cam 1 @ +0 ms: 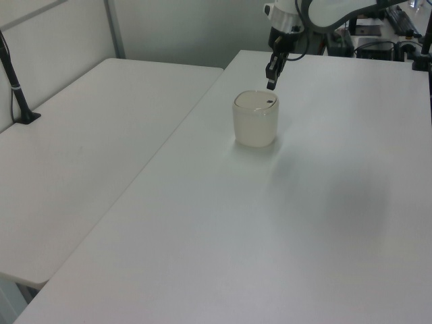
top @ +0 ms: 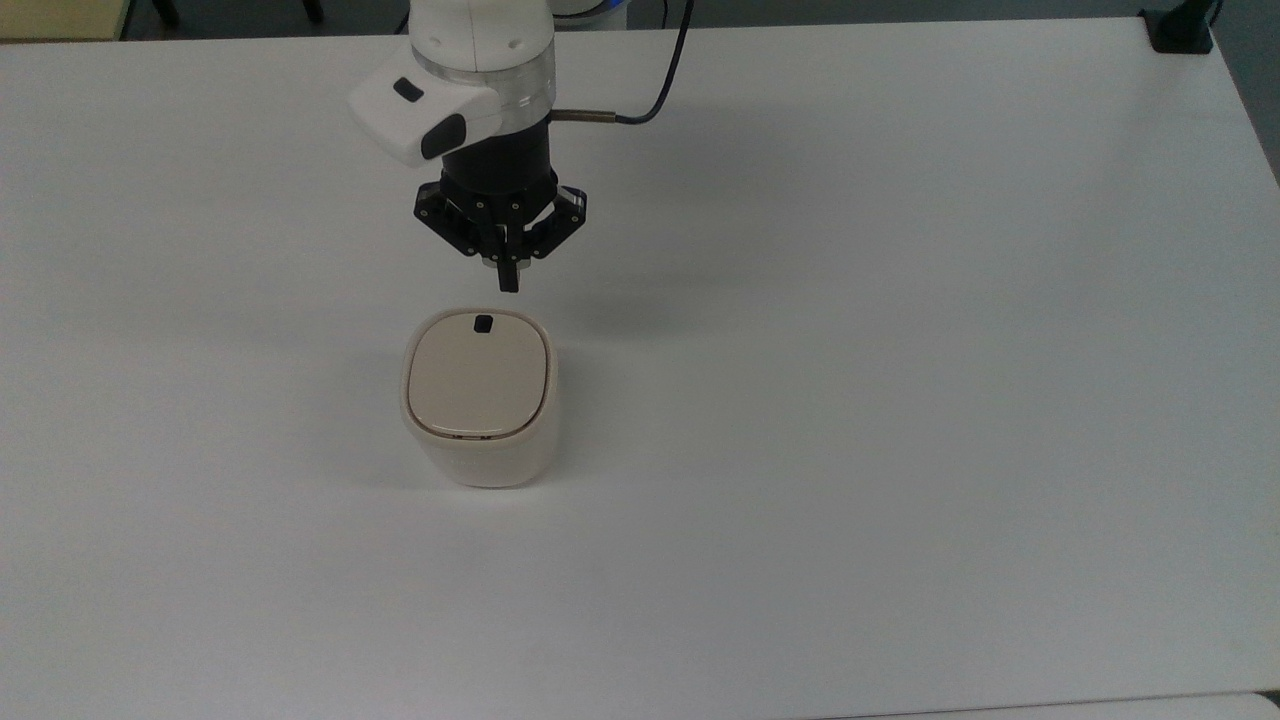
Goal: Open the trash bin
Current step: 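Lower the gripper onto the lid tab and hook it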
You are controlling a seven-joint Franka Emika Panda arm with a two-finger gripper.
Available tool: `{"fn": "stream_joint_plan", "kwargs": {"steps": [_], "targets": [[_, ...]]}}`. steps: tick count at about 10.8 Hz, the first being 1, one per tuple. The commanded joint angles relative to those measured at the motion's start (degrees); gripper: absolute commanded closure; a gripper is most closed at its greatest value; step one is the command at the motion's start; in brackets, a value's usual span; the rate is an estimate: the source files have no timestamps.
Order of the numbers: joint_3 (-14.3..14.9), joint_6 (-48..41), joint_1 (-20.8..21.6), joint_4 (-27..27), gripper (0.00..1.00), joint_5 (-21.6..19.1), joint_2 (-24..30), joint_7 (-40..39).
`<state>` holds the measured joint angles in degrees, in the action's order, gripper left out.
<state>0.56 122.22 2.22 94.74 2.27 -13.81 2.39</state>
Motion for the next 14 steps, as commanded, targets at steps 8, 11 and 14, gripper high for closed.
{"fn": "stream_joint_plan", "kwargs": {"steps": [8, 11, 14], "targets": [[0.3, 5.4, -1.9, -0.6, 1.0, 0.7, -6.5, 1.7], [0.3, 5.1, -1.9, -0.8, 1.0, 0.7, -7.1, 1.6], [0.3, 1.1, -1.9, -1.8, 1.0, 0.6, -2.6, 1.6]]}}
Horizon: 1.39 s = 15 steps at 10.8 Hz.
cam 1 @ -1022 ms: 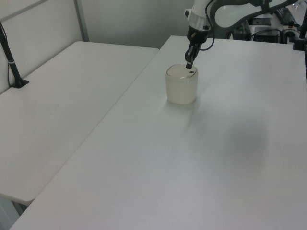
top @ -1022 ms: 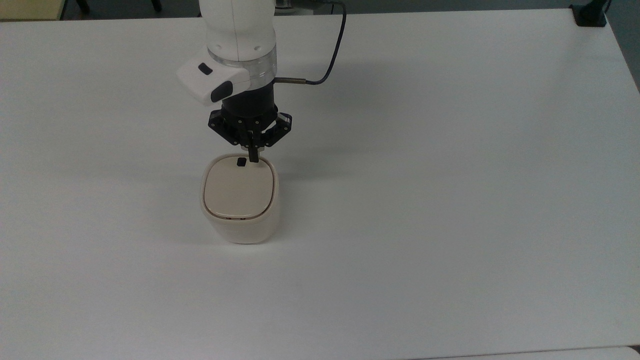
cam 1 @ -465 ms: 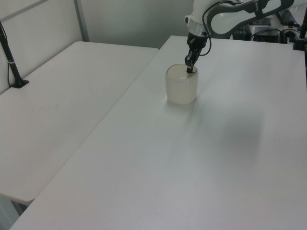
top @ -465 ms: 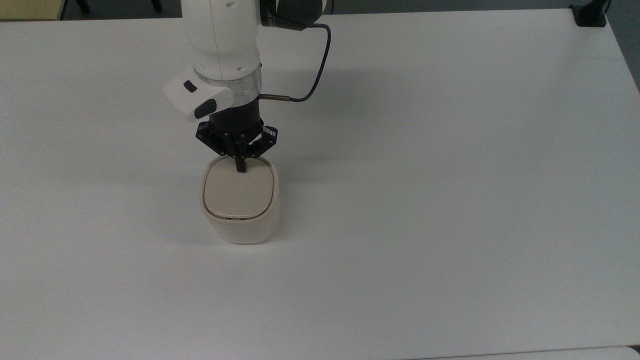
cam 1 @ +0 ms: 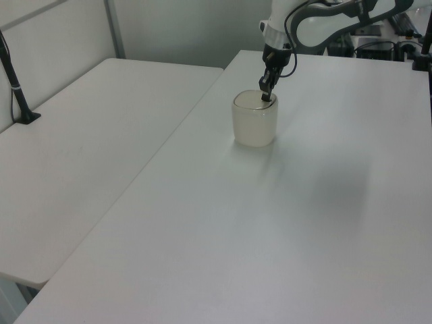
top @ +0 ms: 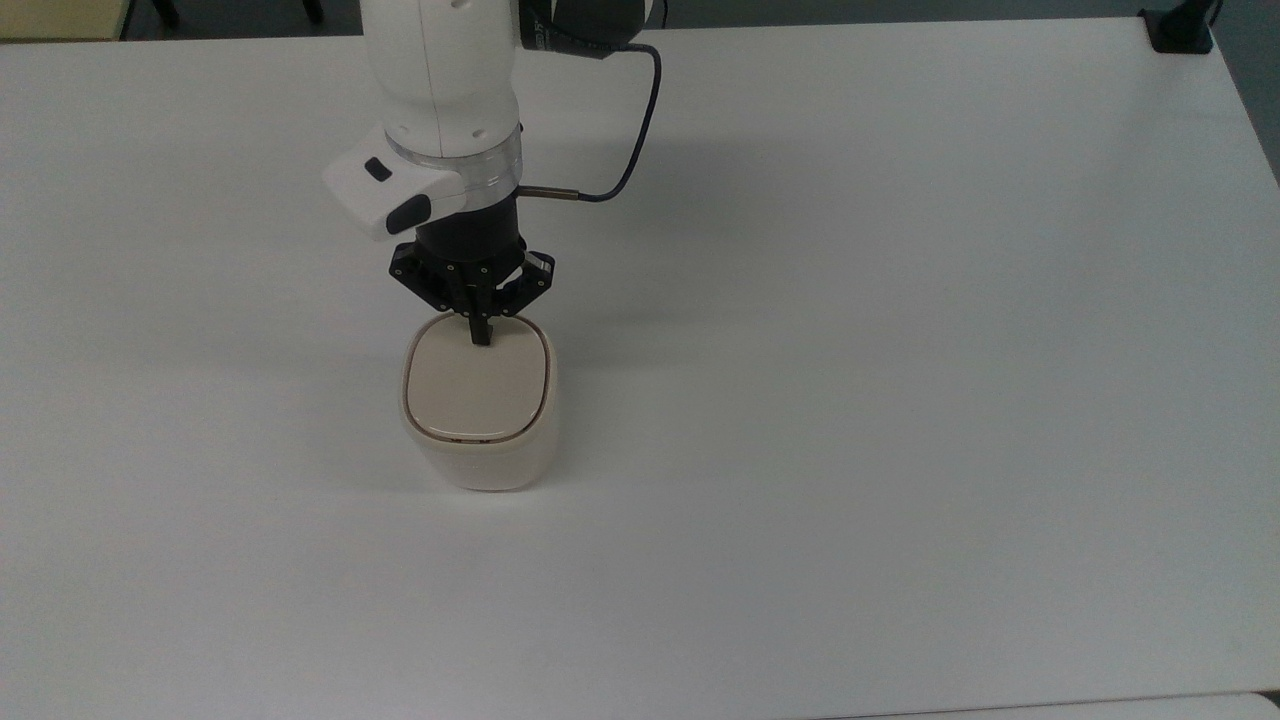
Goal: Open the trash bin
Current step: 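Lower the gripper onto the lid tab and hook it, then lift the gripper upward, flipping the lid open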
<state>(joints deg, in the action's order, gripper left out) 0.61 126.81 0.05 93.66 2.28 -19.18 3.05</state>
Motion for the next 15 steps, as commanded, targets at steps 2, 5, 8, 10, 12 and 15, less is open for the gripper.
{"fn": "stream_joint_plan", "kwargs": {"steps": [2, 5, 8, 10, 12, 15], "targets": [[0.3, -10.7, 0.4, -0.8, 1.0, 0.9, 7.6, 0.5], [-0.3, -19.7, 1.0, -0.8, 1.0, 3.3, 12.8, 0.1], [-0.5, -24.5, 1.1, -0.5, 1.0, 3.3, 16.0, -2.0], [-0.7, -26.5, 1.2, 0.0, 1.0, 3.1, 17.9, -2.8], [-0.8, -29.1, 2.9, 2.5, 1.0, 3.1, 19.7, -2.9], [-0.8, -29.2, 3.2, 4.2, 0.83, 2.4, 21.0, -2.6]]}}
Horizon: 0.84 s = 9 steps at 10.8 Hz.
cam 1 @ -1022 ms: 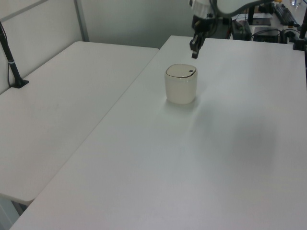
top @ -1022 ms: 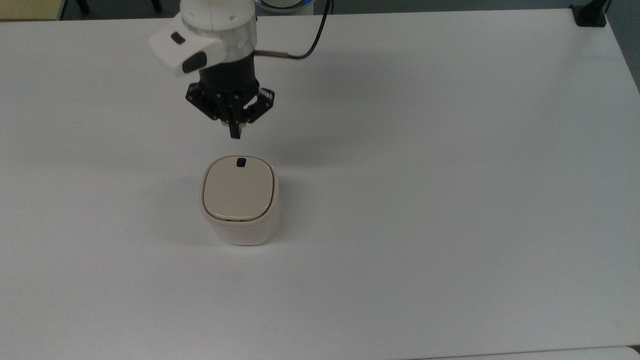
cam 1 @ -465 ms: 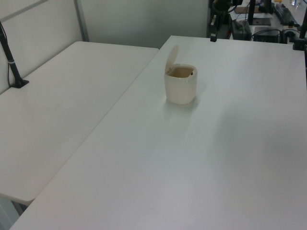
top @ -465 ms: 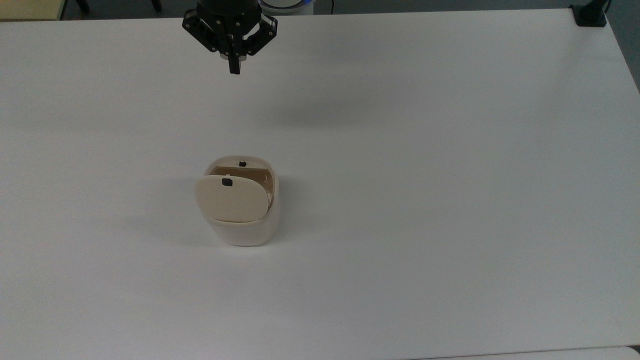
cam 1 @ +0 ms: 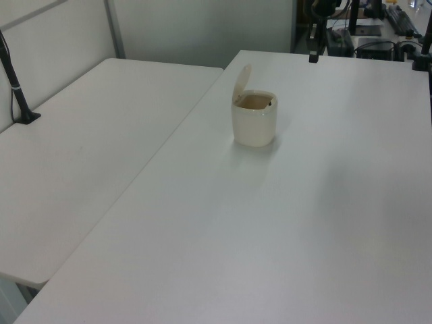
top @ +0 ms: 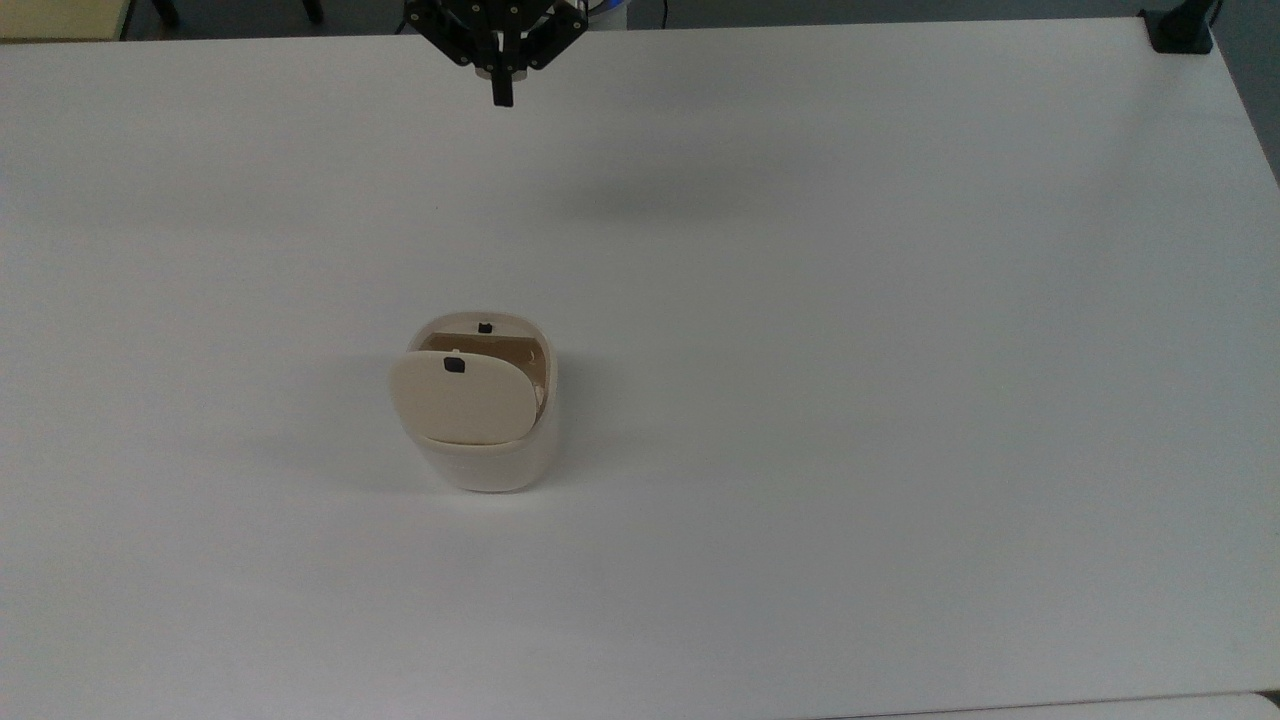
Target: Open the trash bin
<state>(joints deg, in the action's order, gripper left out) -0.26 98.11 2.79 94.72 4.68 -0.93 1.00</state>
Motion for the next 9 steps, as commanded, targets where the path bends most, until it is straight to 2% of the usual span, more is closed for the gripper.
{"fn": "stream_joint_plan", "kwargs": {"steps": [1, 2, 4, 9], "targets": [[0.1, -0.6, 0.5, 2.9, 0.59, 0.0, 2.6, -0.3], [0.1, -0.6, 0.5, 2.8, 0.34, 0.1, 2.4, -0.5], [0.1, -0.6, 0.5, 2.4, 0.0, 0.1, 2.2, 0.0], [0.1, -0.6, 0.5, 2.4, 0.0, 0.7, 2.4, 2.6]]}}
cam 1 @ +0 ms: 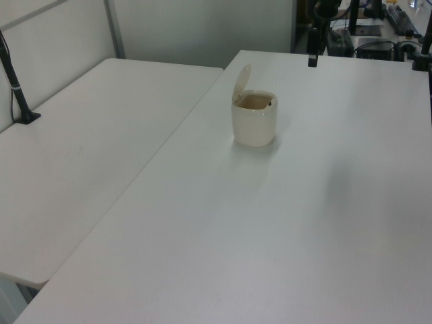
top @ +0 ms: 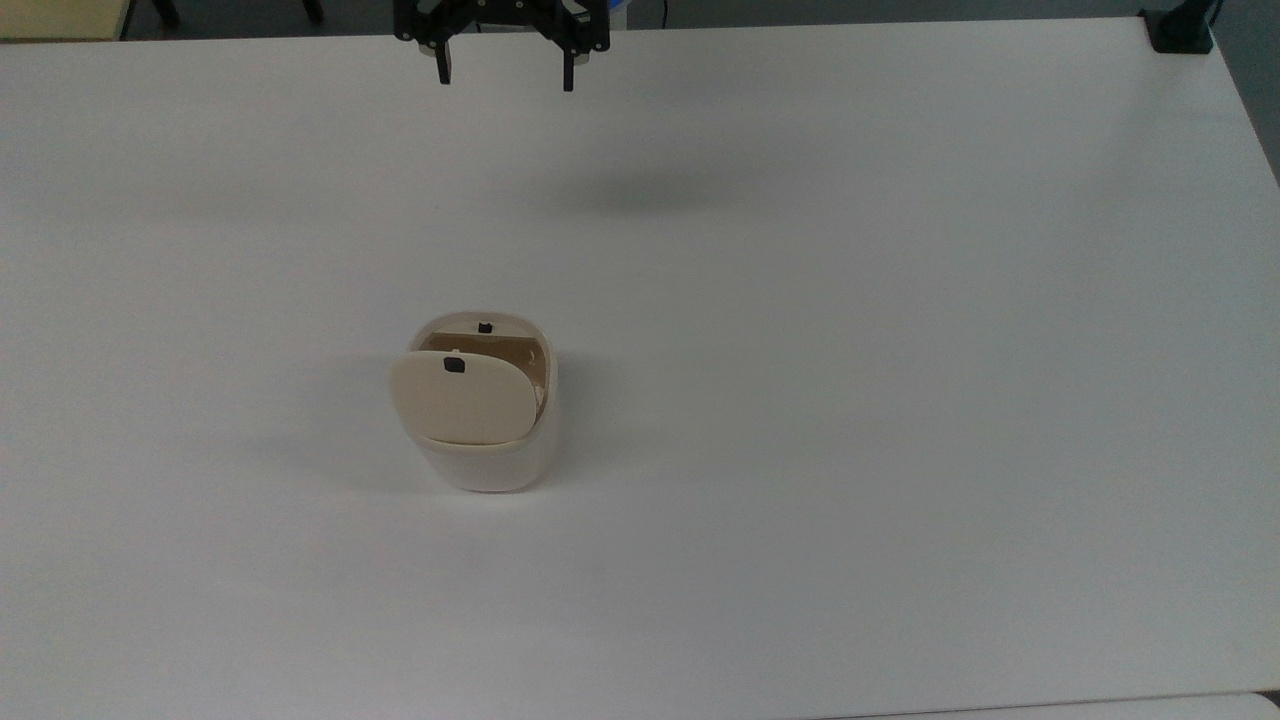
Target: Open the trash bin
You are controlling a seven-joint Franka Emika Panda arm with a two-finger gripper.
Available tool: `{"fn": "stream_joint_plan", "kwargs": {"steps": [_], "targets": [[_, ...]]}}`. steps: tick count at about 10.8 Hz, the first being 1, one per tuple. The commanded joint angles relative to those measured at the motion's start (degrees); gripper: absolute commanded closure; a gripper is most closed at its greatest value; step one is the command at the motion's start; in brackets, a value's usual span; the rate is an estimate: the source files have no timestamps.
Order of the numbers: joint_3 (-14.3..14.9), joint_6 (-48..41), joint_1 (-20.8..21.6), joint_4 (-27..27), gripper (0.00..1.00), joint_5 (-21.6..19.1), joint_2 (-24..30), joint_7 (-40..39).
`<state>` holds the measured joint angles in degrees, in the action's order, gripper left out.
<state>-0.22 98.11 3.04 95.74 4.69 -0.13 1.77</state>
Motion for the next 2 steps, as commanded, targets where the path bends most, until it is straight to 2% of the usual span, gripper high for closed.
{"fn": "stream_joint_plan", "kwargs": {"steps": [1, 2], "targets": [[0.0, -0.5, 0.2, 1.4, 0.0, 0.7, 1.6, 1.8], [0.0, -0.5, 0.2, 1.4, 0.0, 0.7, 1.6, 1.7]]}}
